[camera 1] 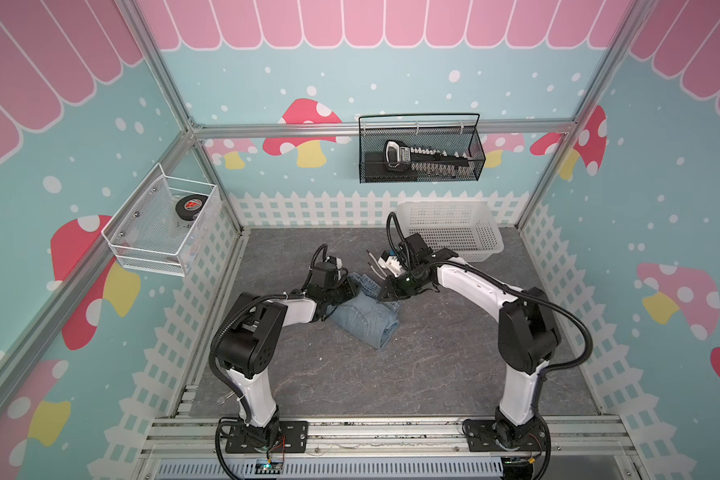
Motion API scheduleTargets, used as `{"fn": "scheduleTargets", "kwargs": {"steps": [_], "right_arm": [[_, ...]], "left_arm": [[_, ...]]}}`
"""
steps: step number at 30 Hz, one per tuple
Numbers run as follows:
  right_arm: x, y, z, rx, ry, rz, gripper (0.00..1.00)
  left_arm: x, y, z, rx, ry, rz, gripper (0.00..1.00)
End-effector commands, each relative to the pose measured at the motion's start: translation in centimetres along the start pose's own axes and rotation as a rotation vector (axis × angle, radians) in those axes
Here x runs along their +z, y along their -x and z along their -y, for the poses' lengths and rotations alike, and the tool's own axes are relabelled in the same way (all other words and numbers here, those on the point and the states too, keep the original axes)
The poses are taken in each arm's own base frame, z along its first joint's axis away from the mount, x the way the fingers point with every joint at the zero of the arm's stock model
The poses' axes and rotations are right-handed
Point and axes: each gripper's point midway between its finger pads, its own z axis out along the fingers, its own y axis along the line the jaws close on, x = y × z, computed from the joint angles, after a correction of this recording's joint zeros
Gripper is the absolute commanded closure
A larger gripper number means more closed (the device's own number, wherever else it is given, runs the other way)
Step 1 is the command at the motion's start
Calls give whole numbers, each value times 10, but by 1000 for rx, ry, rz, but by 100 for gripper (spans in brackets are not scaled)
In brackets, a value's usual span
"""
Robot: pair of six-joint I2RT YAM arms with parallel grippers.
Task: Roll up the long pants
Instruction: Roll the long pant at the center of the board.
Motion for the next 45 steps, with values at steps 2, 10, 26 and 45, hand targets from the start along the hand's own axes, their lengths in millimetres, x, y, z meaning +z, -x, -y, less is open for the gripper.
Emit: {"fn": "scheduleTargets", "kwargs": {"steps": [2, 10, 26, 45], "right_arm": [[-46, -1, 19, -232, -368, -16, 54], [-18, 16, -20, -568, -451, 30, 39], [52, 11, -6, -664, -494, -18, 28], [75, -24, -2, -553, -238, -101, 100]], "left_arm": [[13, -33, -60, -50, 164, -79, 78], [16, -37, -58, -54, 138, -87, 78], [20, -38, -52, -70, 82, -108, 79], [-17, -10, -34, -102, -24, -74, 83]]}}
